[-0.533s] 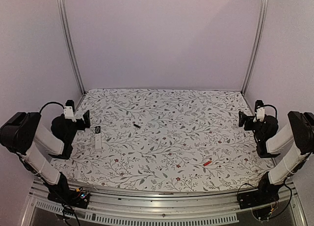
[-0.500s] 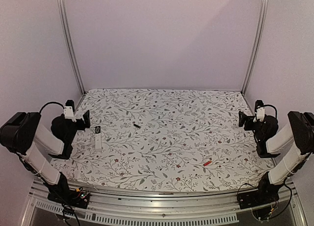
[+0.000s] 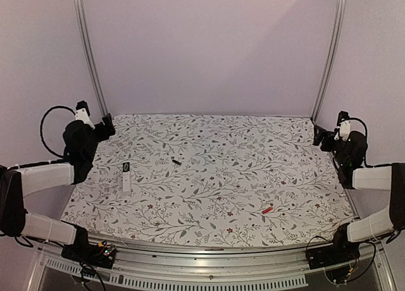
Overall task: Load the batteries into the remote control
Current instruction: Pick up the remote control from the center of the board, then pass from the left arm to the right, then pass from the right arm to the left, then remove the battery cover from the remote control.
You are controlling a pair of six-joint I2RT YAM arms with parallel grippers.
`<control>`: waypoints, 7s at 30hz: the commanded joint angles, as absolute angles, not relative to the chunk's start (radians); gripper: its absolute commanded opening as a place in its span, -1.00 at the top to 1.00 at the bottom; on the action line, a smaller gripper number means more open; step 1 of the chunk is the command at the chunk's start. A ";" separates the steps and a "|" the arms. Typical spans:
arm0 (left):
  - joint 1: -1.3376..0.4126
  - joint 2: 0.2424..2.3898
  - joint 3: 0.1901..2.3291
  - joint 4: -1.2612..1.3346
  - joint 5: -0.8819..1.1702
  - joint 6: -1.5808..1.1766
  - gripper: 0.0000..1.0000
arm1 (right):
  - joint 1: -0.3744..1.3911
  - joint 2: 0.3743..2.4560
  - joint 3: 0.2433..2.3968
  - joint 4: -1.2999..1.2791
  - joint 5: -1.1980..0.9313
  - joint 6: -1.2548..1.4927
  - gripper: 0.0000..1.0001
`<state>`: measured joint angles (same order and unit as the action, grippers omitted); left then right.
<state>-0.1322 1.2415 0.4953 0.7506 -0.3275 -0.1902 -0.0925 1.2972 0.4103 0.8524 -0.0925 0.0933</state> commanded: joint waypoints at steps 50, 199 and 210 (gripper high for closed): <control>-0.639 1.080 0.819 0.179 -0.110 -0.398 1.00 | 0.725 1.214 1.161 -0.205 -0.060 0.037 -0.98; -0.928 1.035 0.897 0.765 0.266 -0.629 1.00 | 1.093 1.489 1.332 0.588 -0.447 -0.773 -0.82; -0.929 1.052 0.890 0.780 0.275 -0.658 1.00 | 1.109 1.582 1.405 0.606 -0.408 -0.772 -0.24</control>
<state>-0.9291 1.0477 0.9001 0.7452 0.2722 -0.6407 1.1049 1.5547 1.3727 0.5892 -0.4263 -0.7784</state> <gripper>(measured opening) 0.259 0.669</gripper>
